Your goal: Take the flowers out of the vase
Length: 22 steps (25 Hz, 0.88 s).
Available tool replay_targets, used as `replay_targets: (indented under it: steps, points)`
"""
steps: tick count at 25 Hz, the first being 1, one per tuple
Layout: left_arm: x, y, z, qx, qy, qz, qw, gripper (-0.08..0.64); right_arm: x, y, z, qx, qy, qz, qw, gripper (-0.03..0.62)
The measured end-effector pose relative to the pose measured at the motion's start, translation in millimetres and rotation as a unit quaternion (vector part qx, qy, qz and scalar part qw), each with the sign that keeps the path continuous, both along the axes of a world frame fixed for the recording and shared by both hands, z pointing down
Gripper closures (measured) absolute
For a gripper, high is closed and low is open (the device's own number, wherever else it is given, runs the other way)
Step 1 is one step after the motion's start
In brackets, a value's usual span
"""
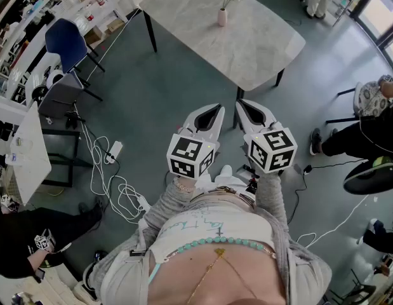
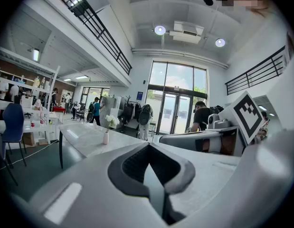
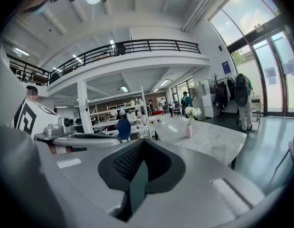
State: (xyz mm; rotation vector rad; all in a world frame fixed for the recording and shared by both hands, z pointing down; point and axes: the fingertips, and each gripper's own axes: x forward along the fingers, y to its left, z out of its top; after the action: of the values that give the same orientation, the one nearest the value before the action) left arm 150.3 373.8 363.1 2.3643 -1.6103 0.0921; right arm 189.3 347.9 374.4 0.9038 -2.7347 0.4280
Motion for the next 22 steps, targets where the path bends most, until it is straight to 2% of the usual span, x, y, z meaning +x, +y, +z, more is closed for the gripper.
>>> replay_targets:
  steps: [12, 22]
  points:
    - [4.9, -16.9, -7.5, 0.009, 0.007, -0.019, 0.9998, 0.558, 21.1, -24.9, -0.6, 0.009, -0.002, 0.005, 1.0, 0.565]
    - [3.7, -23.6, 6.8, -0.003, 0.012, -0.059, 0.9982, 0.558, 26.3, -31.2, 10.8, 0.0, -0.003, -0.028, 1.0, 0.565]
